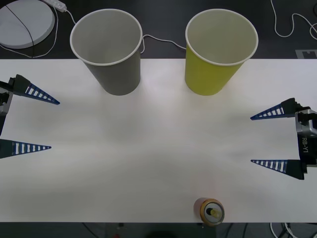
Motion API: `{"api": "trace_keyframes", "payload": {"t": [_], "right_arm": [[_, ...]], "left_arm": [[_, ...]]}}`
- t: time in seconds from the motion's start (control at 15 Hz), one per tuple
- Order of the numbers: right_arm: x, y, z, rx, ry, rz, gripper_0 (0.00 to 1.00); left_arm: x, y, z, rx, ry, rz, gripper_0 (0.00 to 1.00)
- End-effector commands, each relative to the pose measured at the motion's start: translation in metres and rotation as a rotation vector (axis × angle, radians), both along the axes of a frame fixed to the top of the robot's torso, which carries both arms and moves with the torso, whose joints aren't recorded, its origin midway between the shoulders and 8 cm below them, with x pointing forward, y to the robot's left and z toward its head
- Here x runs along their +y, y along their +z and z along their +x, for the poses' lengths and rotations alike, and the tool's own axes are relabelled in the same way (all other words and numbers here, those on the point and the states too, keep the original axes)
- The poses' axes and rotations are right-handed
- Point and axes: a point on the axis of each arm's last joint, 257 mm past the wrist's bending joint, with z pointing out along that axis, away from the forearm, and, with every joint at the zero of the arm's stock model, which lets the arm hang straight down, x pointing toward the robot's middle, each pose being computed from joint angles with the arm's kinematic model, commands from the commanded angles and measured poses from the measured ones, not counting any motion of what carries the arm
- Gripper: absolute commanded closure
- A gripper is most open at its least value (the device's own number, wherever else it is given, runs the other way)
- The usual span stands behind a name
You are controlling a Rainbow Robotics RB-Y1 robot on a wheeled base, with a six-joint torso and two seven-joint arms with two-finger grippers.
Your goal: Put the can into the green bin and the plastic bottle into the gray bin
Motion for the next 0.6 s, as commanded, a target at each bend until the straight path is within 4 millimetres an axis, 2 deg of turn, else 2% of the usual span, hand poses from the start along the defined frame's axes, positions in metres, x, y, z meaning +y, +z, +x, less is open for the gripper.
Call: {"api": "trace_keyframes", "payload": {"t": [0.07,0.4,0.6], "right_arm": [[0.0000,0.0000,0.0000,0.000,0.000,0.000,0.00],[0.0066,0.0017,-0.0086,0.026,0.025,0.051,0.00],[0.0017,-0.0002,-0.0079,0.020,0.032,0.043,0.00]], "left_arm": [[0.0000,0.0000,0.0000,0.000,0.000,0.000,0.00],[0.0000,0.0000,0.0000,0.000,0.000,0.000,0.00],[0.0000,0.0000,0.0000,0.000,0.000,0.000,0.00]]}}
